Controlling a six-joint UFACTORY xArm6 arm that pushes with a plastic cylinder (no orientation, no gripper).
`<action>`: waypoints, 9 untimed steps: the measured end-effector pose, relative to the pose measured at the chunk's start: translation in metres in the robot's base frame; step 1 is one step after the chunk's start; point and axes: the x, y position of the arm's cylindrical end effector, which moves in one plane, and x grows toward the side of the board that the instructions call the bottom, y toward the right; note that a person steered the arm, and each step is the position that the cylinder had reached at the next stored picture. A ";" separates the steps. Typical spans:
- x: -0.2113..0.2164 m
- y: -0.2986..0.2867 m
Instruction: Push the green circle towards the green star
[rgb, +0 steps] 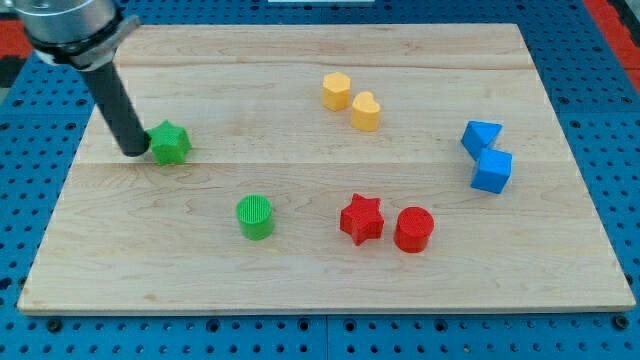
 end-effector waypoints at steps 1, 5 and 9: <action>0.000 0.020; 0.146 0.068; 0.115 0.145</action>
